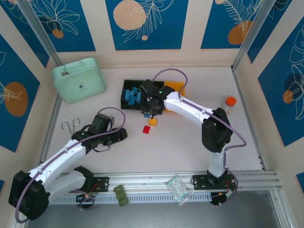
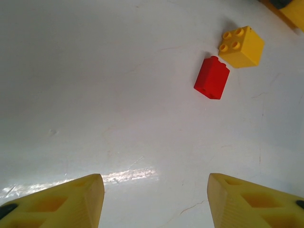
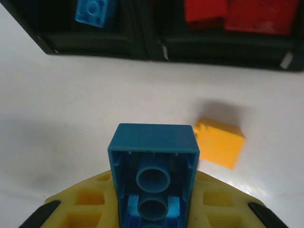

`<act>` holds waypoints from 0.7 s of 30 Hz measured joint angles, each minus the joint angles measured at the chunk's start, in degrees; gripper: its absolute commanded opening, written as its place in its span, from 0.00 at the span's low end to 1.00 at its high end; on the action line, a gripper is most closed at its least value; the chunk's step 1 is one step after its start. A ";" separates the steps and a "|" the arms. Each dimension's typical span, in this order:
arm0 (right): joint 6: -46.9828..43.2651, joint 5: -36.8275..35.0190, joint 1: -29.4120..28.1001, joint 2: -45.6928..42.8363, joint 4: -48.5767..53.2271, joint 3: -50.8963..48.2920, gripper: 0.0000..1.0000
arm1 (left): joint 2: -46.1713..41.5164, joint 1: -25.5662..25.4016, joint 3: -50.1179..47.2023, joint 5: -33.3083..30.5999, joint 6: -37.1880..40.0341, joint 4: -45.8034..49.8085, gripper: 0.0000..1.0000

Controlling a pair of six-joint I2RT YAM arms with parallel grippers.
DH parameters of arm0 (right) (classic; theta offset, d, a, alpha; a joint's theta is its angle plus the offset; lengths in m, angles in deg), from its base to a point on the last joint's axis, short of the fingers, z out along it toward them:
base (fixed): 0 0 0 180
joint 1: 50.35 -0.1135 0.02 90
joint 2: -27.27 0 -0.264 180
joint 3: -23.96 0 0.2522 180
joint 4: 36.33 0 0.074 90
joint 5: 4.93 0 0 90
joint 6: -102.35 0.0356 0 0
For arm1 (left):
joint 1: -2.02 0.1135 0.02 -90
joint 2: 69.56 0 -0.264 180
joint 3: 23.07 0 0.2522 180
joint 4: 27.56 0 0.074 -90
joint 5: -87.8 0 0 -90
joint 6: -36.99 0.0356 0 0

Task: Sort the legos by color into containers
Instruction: Place the lego in the container.

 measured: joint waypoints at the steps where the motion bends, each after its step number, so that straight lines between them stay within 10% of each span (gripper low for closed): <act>1: -0.48 0.63 0.15 1.73 0.04 2.05 0.23 | -0.68 0.00 -0.15 -0.20 -0.20 0.37 0.60; 21: -4.39 9.01 4.50 31.52 9.86 45.33 0.27 | -2.67 0.00 -2.84 -0.37 -1.86 2.12 0.60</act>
